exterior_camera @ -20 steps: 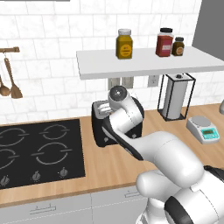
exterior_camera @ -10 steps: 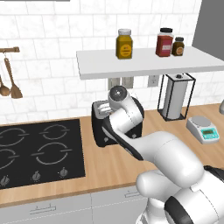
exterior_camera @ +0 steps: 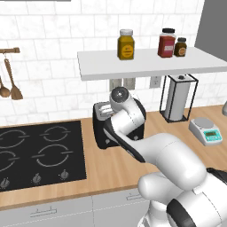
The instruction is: Start the toaster. Once the lever pops up, take the bread to the plate on the dining counter.
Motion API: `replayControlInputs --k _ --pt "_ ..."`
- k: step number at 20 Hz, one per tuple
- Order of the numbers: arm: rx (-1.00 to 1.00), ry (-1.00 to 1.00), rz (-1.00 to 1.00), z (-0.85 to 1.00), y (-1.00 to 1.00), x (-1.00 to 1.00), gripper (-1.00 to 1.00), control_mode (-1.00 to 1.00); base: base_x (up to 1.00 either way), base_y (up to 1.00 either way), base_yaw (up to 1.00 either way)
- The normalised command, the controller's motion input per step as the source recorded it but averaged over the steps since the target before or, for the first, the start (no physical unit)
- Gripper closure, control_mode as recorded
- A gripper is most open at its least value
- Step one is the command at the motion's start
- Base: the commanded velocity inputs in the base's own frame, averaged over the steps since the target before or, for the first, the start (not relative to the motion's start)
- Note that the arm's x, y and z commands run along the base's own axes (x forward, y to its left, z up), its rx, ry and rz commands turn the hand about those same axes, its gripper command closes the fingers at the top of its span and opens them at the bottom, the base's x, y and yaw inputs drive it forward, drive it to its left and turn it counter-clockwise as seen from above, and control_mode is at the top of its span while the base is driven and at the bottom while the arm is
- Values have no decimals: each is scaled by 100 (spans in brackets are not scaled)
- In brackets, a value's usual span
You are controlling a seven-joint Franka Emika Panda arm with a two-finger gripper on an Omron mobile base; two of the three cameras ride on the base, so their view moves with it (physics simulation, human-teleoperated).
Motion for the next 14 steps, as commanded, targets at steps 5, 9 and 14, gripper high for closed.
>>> replayControlInputs --k 5,9,14 --pt "0 0 0 0 0 0 -100 -100 0 0 0" --pt "0 0 0 0 0 0 -100 -100 0 0 0" --pt "0 0 0 0 0 0 -100 -100 0 0 0"
